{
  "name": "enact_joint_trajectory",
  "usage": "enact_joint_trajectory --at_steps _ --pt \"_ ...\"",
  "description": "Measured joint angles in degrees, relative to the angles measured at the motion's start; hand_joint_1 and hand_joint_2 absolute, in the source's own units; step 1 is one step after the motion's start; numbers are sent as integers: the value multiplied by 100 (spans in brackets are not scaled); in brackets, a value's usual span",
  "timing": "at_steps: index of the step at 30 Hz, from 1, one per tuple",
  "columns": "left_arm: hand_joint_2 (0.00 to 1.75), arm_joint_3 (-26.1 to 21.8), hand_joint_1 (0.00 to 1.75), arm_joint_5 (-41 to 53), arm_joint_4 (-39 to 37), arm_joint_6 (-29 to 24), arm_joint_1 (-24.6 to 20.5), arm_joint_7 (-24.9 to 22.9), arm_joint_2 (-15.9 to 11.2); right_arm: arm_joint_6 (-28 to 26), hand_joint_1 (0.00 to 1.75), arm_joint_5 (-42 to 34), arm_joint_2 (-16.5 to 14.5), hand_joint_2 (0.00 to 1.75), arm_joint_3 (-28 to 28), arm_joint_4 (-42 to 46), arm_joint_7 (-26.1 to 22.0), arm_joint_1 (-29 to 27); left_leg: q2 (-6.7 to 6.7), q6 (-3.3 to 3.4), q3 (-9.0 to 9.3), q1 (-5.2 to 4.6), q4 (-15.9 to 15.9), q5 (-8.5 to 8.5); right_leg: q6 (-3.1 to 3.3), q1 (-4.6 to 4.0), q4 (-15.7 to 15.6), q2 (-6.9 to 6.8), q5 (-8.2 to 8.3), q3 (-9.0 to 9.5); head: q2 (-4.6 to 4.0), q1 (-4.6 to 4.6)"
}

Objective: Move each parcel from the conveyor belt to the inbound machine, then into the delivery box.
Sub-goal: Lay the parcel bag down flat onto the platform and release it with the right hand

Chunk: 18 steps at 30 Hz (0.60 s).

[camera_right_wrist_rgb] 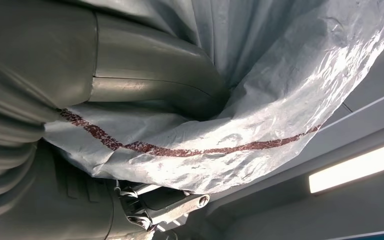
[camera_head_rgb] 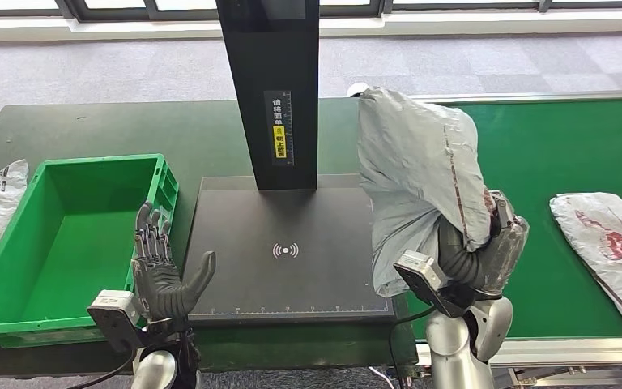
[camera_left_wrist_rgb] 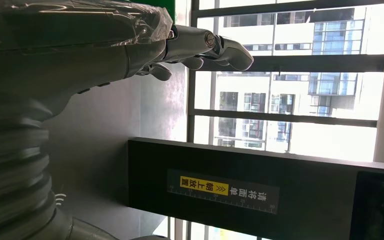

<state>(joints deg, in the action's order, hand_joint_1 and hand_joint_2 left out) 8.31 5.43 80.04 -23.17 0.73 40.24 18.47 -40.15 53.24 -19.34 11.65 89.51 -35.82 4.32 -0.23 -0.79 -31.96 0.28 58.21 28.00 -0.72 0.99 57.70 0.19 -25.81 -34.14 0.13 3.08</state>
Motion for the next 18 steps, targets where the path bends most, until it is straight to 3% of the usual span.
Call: enact_joint_trajectory --at_steps 5,9,11,14,18 --pt "175 0 0 0 0 0 0 0 0 0 175 0 0 175 0 22 0 -2 0 0 0 0 0 0 0 0 0 0 0 0 0 0" --pt "175 0 0 1 -1 17 0 0 0 70 0 85 0 175 -14 33 62 2 -1 0 -16 1 -2 0 0 0 1 -1 0 4 0 0" --pt "175 0 0 8 -22 74 -16 1 0 190 0 608 -18 175 -199 -398 369 164 19 -8 -33 7 -6 9 6 -4 2 15 -1 12 0 1" --pt "175 3 0 14 -98 113 -113 3 1 149 0 1487 -67 175 -983 -1963 932 625 84 -18 5 15 -5 22 20 -13 2 76 5 9 0 -3" --pt "175 4 0 5 -166 108 -182 2 2 69 0 1594 -86 175 -1724 -3216 1144 847 27 -23 8 14 -3 -14 22 -20 5 29 17 -6 0 -2"
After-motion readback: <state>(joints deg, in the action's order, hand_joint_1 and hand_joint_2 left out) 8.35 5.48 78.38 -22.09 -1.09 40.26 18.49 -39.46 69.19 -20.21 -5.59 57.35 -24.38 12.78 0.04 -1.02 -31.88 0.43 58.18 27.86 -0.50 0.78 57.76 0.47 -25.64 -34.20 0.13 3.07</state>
